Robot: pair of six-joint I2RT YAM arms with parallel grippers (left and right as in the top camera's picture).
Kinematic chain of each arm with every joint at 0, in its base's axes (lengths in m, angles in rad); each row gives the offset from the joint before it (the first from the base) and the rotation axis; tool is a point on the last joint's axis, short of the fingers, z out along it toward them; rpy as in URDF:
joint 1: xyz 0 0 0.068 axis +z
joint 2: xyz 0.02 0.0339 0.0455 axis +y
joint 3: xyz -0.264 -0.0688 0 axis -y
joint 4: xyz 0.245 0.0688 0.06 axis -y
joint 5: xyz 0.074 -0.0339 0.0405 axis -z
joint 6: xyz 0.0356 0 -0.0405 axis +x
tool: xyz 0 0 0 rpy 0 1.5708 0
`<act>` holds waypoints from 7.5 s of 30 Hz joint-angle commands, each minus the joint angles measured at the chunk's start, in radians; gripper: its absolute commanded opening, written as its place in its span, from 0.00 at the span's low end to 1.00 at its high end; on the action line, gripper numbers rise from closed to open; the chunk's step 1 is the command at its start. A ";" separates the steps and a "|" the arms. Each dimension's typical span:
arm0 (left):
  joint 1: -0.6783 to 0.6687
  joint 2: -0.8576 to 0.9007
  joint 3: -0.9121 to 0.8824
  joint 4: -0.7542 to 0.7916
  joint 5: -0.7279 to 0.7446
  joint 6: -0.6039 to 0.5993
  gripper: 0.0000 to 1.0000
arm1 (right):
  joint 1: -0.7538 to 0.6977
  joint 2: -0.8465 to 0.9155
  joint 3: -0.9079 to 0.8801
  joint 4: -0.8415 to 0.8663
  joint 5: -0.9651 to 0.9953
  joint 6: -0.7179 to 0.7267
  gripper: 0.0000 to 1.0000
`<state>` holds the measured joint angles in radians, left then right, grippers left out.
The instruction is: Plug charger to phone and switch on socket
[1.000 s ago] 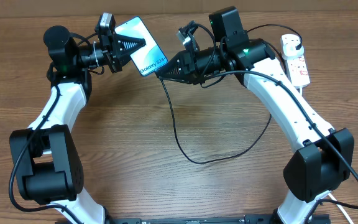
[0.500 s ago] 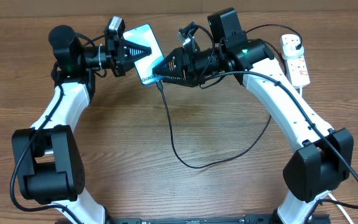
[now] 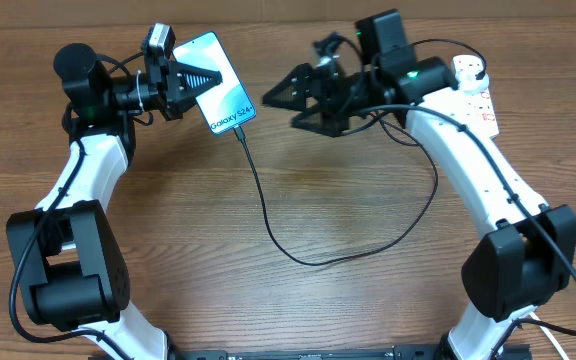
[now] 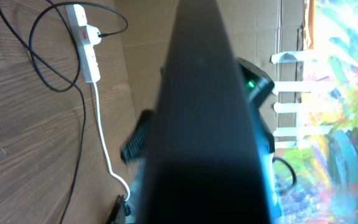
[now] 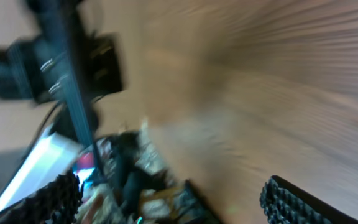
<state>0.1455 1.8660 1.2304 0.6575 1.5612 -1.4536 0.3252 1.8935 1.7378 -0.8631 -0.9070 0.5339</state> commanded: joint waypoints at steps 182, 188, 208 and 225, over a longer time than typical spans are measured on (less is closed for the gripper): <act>-0.209 -0.945 0.322 -2.113 -1.487 1.002 1.00 | -0.256 -0.465 0.102 -0.552 1.173 -0.023 1.00; -0.209 -0.945 0.322 -2.113 -1.487 1.002 1.00 | -0.509 -0.273 0.110 -0.403 1.040 -0.079 1.00; -0.209 -0.945 0.322 -2.113 -1.487 1.002 1.00 | -0.624 0.142 0.108 -0.030 1.216 -0.198 1.00; -0.209 -0.945 0.322 -2.113 -1.487 1.002 1.00 | -0.624 0.232 0.107 -0.045 0.934 -0.194 1.00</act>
<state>-0.0696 0.9211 1.5562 -1.4525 0.0746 -0.4419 -0.2993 2.1147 1.8370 -0.9512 0.1238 0.3389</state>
